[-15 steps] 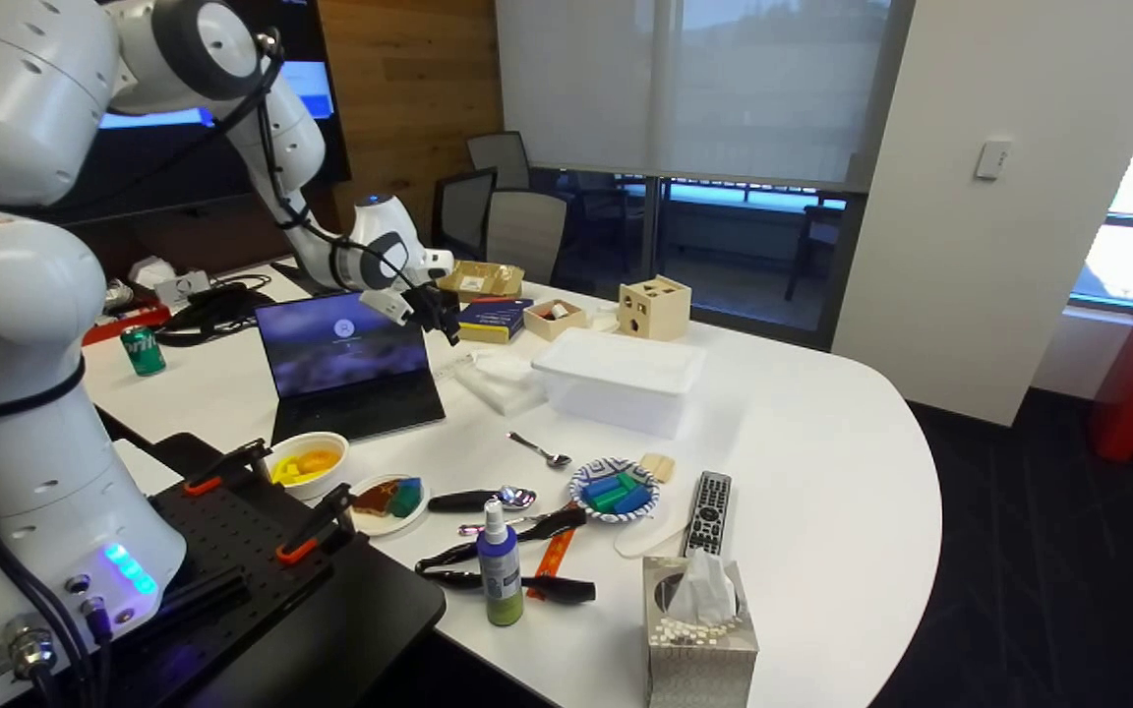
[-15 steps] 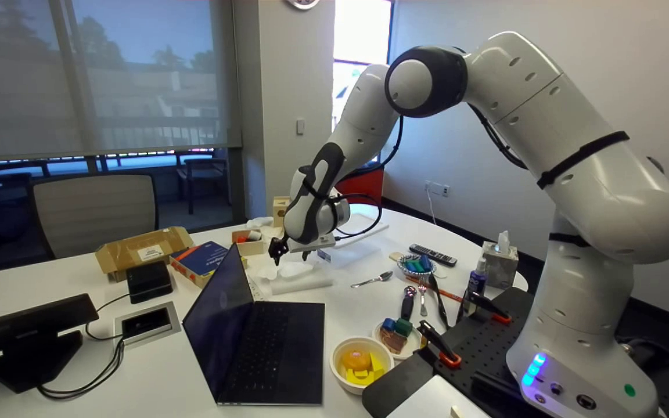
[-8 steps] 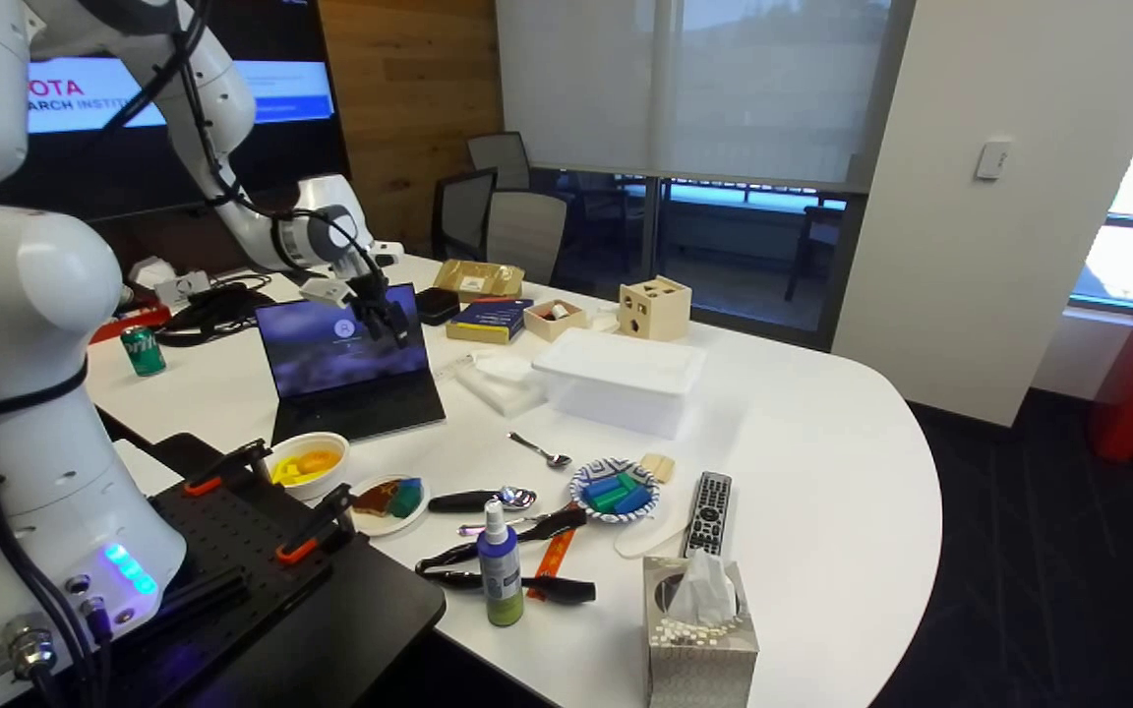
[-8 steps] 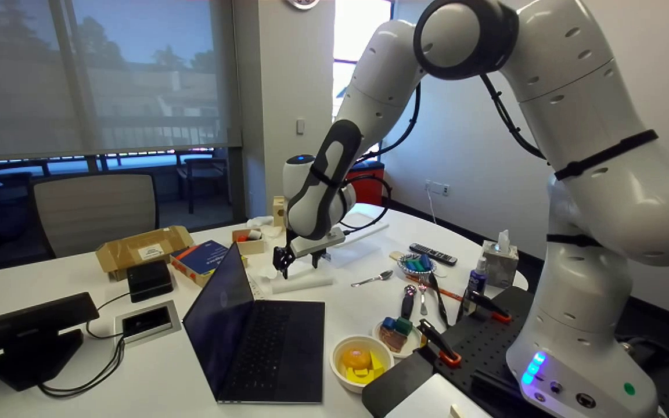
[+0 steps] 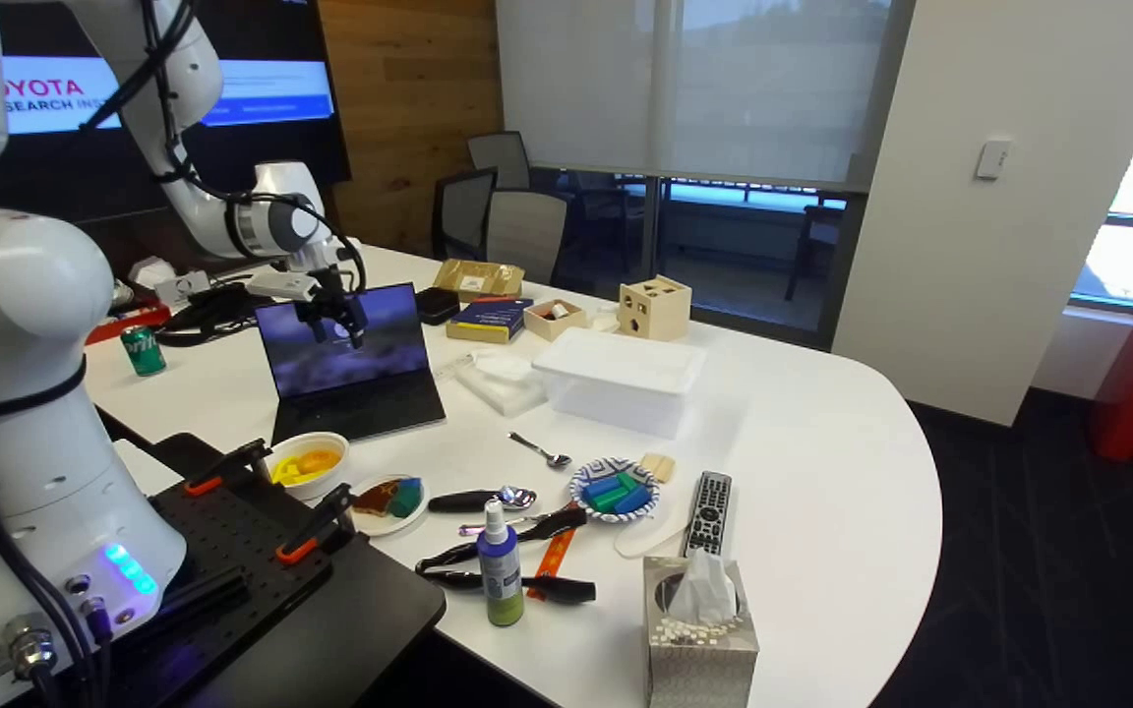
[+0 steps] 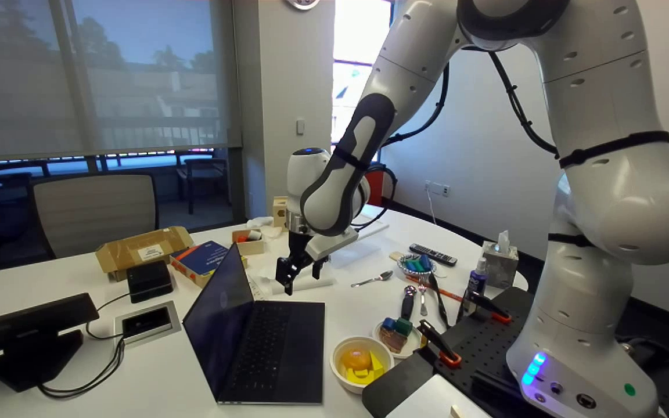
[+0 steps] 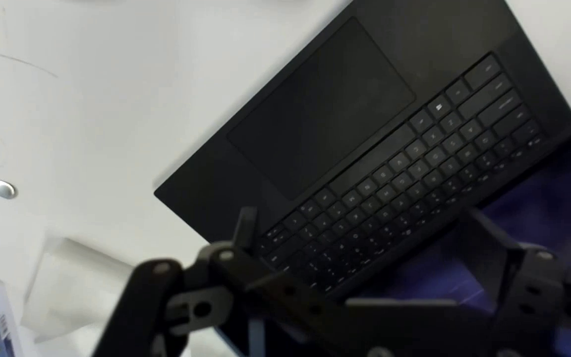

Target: Open the laptop, press a button on the center of the keyboard and use the napkin to wipe the screen

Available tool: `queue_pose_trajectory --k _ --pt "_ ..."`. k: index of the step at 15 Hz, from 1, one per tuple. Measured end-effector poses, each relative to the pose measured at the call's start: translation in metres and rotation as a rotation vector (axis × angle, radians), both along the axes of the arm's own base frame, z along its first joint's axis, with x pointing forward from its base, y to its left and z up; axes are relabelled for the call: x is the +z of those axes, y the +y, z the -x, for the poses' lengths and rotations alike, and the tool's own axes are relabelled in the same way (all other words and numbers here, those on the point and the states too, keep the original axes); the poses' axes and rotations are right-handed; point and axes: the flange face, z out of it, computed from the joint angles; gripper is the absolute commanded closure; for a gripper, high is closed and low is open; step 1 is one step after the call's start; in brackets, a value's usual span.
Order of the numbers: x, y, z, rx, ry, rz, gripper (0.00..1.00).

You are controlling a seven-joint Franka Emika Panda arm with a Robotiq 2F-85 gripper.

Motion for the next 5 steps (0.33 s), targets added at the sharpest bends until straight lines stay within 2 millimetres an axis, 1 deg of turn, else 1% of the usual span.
queue_pose_trajectory --k 2,5 --pt "0.004 -0.002 0.01 0.056 0.016 -0.014 0.0" --pt "0.007 -0.007 0.018 0.111 0.028 -0.025 0.0"
